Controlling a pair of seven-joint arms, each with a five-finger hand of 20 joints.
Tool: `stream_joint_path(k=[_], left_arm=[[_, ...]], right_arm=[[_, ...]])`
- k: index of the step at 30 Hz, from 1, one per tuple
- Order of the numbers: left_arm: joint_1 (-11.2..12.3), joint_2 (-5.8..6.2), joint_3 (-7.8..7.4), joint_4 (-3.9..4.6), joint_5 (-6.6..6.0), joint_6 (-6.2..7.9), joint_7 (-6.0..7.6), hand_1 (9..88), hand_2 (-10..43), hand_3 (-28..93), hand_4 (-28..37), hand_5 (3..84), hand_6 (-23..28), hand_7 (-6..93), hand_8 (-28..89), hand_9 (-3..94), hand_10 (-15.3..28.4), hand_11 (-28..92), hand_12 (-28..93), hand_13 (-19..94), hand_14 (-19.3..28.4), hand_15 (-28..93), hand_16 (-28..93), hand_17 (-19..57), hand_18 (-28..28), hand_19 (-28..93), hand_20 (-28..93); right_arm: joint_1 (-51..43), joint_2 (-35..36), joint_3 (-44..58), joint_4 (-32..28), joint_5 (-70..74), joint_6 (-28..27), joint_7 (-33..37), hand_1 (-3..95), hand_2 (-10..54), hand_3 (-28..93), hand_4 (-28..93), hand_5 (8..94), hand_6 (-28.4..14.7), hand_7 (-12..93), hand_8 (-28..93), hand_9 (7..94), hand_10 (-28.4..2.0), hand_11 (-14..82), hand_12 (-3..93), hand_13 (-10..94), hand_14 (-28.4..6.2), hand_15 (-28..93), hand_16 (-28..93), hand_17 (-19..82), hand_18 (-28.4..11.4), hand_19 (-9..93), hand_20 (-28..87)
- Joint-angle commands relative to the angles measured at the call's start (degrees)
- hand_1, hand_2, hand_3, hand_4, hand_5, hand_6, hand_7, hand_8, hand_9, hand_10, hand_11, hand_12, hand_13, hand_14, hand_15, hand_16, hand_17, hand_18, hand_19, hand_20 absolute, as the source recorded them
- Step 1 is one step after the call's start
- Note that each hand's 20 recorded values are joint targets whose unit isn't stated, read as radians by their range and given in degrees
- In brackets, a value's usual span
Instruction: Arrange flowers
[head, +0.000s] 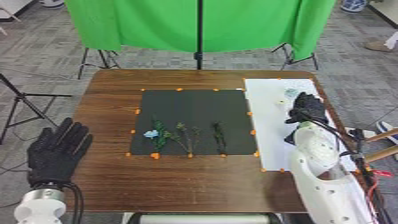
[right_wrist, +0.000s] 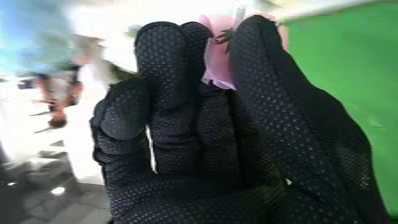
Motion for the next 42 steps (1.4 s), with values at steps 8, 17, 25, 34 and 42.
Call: stream_joint_path(k=[8, 17, 25, 34, 42], left_arm=[[-1.5, 1.79, 2.96, 0.96, -0.96, -0.03, 1.32, 31.5, 12.8, 75, -27.7, 48.4, 8.9, 12.6, -9, 44.8, 14.7, 24, 13, 35, 15.5, 44, -6, -1.3, 14.0, 31, 16], [-5.1, 5.43, 6.48, 1.82, -1.77, -1.05, 4.63, 31.4, 12.9, 75, -27.7, 48.4, 8.9, 12.6, -9, 44.7, 14.7, 24, 13, 35, 15.5, 44, -6, -1.3, 14.0, 32, 16], [-5.3, 4.88, 6.24, 2.20, -1.65, -2.06, 5.00, 31.4, 13.0, 75, -27.5, 48.4, 8.9, 12.5, -9, 44.7, 14.7, 24, 13, 35, 15.5, 44, -6, -1.3, 14.0, 32, 16], [-6.0, 4.87, 6.48, 2.50, -1.68, -2.46, 4.67, 31.5, 13.1, 75, -27.3, 48.5, 8.9, 12.6, -9, 44.8, 14.6, 24, 13, 35, 15.5, 44, -6, -1.3, 14.0, 32, 16], [-6.4, 5.27, 6.64, 2.77, -1.73, -2.80, 4.67, 31.5, 13.1, 75, -27.3, 48.5, 8.9, 12.6, -9, 44.8, 14.7, 24, 13, 35, 15.5, 44, -6, -1.3, 14.0, 31, 16]], right_arm=[[22.6, -25.9, -16.2, 16.2, -10.0, -1.8, -17.5, 63.7, -9.5, 68, -28, 73.4, -2.3, 32, 9, 80.8, -12.2, 10.3, 41.5, 69, -7.3, 42, 39, 35, -22.0, 85, 37], [22.4, -40.9, -8.6, 28.9, -32.4, -6.5, -23.9, 63.6, -9.5, 68, -28, 73.5, -2.3, 32, 8, 80.9, -12.2, 10.4, 41.3, 69, -7.1, 42, 38, 35, -22.1, 85, 36], [20.2, -39.1, -10.8, 30.0, -39.3, -6.4, -26.4, 63.5, -9.5, 68, -28, 73.2, -2.3, 33, 7, 80.5, -12.2, 10.0, 40.7, 69, -7.3, 41, 38, 35, -22.3, 85, 36], [18.8, -40.5, -11.1, 29.7, -43.5, -5.8, -27.6, 63.1, -9.5, 68, -28, 72.2, -2.6, 32, 7, 80.0, -12.1, 9.6, 39.9, 68, -7.5, 41, 38, 35, -22.6, 84, 36], [18.7, -41.0, -10.0, 30.5, -44.0, -7.1, -25.1, 63.1, -9.5, 68, -28, 70.3, -3.0, 31, 7, 78.8, -12.4, 9.8, 39.6, 67, -7.6, 41, 38, 35, -22.7, 84, 36]])
